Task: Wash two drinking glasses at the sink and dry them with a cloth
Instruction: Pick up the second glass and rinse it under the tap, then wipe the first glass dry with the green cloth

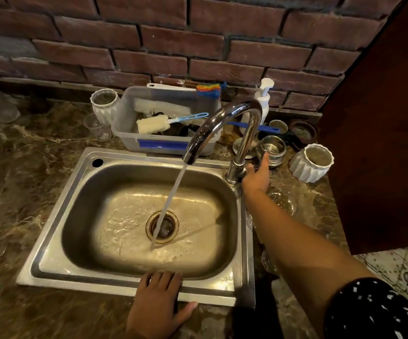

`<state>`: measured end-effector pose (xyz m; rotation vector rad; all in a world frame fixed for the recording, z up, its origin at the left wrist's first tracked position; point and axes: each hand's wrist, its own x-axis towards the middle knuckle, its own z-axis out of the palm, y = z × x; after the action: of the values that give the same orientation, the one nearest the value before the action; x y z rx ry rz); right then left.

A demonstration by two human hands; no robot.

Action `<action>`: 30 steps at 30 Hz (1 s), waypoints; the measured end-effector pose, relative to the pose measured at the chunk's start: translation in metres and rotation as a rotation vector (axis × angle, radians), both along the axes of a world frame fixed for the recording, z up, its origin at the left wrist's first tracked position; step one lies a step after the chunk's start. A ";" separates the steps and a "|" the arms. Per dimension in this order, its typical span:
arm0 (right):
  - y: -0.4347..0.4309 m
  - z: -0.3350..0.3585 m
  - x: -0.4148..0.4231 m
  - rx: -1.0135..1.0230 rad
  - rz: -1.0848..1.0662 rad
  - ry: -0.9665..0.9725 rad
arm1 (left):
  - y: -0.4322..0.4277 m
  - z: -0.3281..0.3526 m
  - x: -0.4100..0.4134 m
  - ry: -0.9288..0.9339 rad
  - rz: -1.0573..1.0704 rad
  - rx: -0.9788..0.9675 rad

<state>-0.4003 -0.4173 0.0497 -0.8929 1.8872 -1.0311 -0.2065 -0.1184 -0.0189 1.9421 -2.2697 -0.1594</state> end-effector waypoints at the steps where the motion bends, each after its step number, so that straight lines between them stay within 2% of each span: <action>1: 0.000 -0.001 -0.001 -0.002 0.020 0.009 | 0.000 0.000 0.000 -0.003 -0.001 -0.002; 10: -0.001 0.002 -0.006 0.010 0.099 0.128 | 0.000 -0.004 -0.001 0.003 -0.006 -0.009; 17: 0.007 0.013 0.005 0.118 0.113 0.144 | 0.001 0.006 -0.004 0.016 0.012 0.057; 23: 0.083 0.017 0.022 0.055 0.215 0.175 | 0.002 0.024 -0.003 0.012 0.006 0.184; 27: 0.146 0.032 0.045 0.065 0.379 0.247 | 0.002 0.036 0.003 0.009 -0.036 0.348; 30: 0.182 0.033 0.073 0.154 0.527 0.244 | 0.002 0.049 0.024 0.090 -0.136 0.412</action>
<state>-0.3272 -0.2350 0.0831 -1.3742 1.7492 -0.4684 -0.1821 -0.1167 0.0305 1.8999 -2.4572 -0.7691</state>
